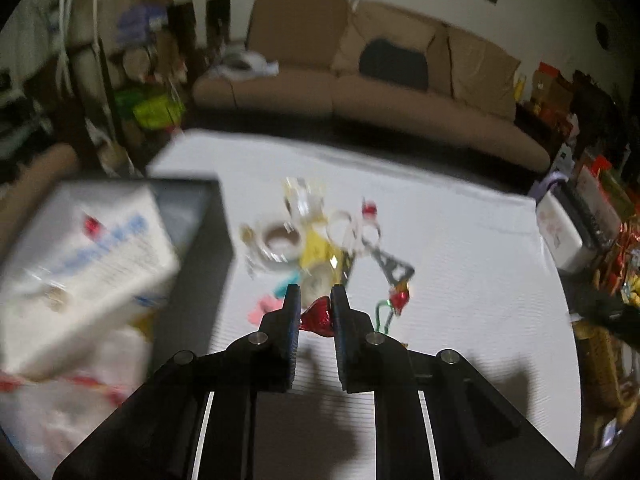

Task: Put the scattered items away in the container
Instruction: 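Carry the red heart in the left tool while the right tool carries the gold chocolate into the box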

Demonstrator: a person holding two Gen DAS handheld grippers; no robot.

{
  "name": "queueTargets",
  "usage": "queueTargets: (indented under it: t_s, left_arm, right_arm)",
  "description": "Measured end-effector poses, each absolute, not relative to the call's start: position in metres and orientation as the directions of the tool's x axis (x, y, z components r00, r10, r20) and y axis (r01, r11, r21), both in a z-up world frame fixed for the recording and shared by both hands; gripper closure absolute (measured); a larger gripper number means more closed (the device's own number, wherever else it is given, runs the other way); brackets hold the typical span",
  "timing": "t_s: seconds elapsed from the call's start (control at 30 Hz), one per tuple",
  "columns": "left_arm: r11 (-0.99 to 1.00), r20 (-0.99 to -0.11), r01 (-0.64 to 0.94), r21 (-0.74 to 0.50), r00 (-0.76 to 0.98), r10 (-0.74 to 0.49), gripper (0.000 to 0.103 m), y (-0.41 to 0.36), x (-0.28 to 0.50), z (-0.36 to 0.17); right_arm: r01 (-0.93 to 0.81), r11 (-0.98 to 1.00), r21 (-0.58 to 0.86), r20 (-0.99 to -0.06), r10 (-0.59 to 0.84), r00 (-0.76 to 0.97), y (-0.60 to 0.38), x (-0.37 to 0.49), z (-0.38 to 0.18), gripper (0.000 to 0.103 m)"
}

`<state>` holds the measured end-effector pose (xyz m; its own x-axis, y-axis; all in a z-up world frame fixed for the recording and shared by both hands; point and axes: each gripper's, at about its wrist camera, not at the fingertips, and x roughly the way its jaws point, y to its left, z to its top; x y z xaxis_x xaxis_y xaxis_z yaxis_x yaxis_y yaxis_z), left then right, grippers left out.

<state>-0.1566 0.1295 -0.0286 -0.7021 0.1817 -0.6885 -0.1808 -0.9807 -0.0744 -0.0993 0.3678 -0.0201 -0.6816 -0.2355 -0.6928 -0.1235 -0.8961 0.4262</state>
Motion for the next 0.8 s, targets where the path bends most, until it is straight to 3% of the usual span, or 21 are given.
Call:
queueTargets:
  t_s: [0.27, 0.8]
  left_arm:
    - [-0.991, -0.605, -0.133, -0.025, -0.787, 0.121, 0.089, 0.096, -0.109, 0.038]
    - [-0.999, -0.575, -0.009, -0.039, -0.817, 0.03, 0.089, 0.021, -0.105, 0.061]
  right_arm:
    - [-0.076, -0.908, 0.411, -0.683, -0.252, -0.686, 0.337, -0.097, -0.007, 0.086]
    - [0.067, -0.923, 0.379, -0.649, -0.317, -0.692, 0.263, -0.111, 0.024, 0.086]
